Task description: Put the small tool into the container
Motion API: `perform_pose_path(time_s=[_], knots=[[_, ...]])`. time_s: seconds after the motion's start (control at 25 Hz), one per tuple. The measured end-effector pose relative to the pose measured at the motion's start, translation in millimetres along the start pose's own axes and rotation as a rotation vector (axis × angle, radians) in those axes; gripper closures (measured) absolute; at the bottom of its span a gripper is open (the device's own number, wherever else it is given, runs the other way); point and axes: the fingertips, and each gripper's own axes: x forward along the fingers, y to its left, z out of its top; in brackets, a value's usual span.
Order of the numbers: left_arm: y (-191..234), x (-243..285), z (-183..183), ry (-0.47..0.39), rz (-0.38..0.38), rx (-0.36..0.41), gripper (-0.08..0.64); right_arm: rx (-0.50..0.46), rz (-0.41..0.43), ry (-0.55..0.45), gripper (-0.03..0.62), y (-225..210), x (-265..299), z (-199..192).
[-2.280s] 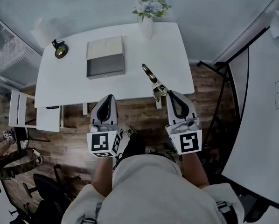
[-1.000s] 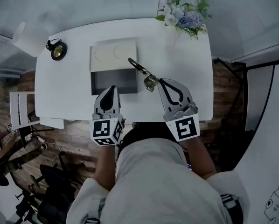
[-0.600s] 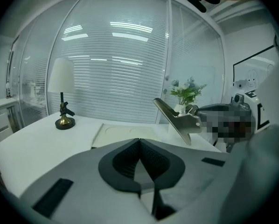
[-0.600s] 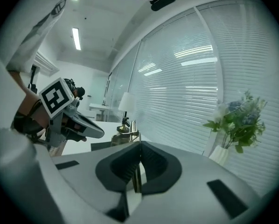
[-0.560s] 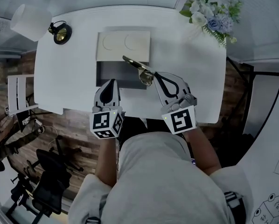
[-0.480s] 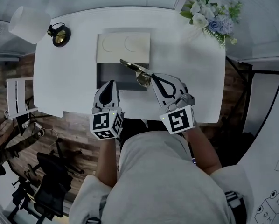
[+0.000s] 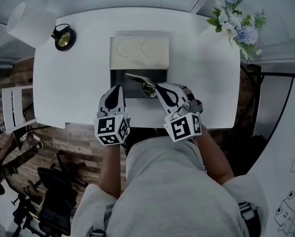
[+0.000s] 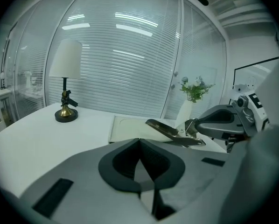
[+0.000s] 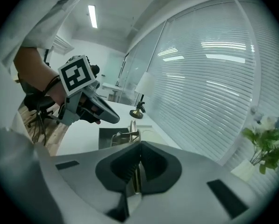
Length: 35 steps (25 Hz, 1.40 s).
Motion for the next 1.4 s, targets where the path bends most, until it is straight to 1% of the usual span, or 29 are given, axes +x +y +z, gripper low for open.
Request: perform_pose_path(time_s=[0.12,0.48,0.68,0.84,1.12,1.4], knots=[[10,2,-4,0.008,-0.019,-0.009,0.537,-0.042,0.009,0.046,0.566,11,12,-2],[33,8,-11,0.026,-0.071,-0.016,0.537,-0.099,0.025,0.145,0.566,29,42,-3],[49,12,-11,0.039,-0.083,-0.014,0.537,-0.106,0.022,0.201,0.566,29,59,-6],[63,15,-11,0.061,-0.095,-0.009,0.537,-0.114,0.039,0.245,0.566,32,73,-8],[81,27,-11,0.084,-0.12,-0.013,0.537,-0.114,0.042,0.32,0.566,35,92,-20],[95,33,-10,0.098,-0.145,-0.022,0.537,-0.124,0.057,0.362,0.566,44,111,-21]])
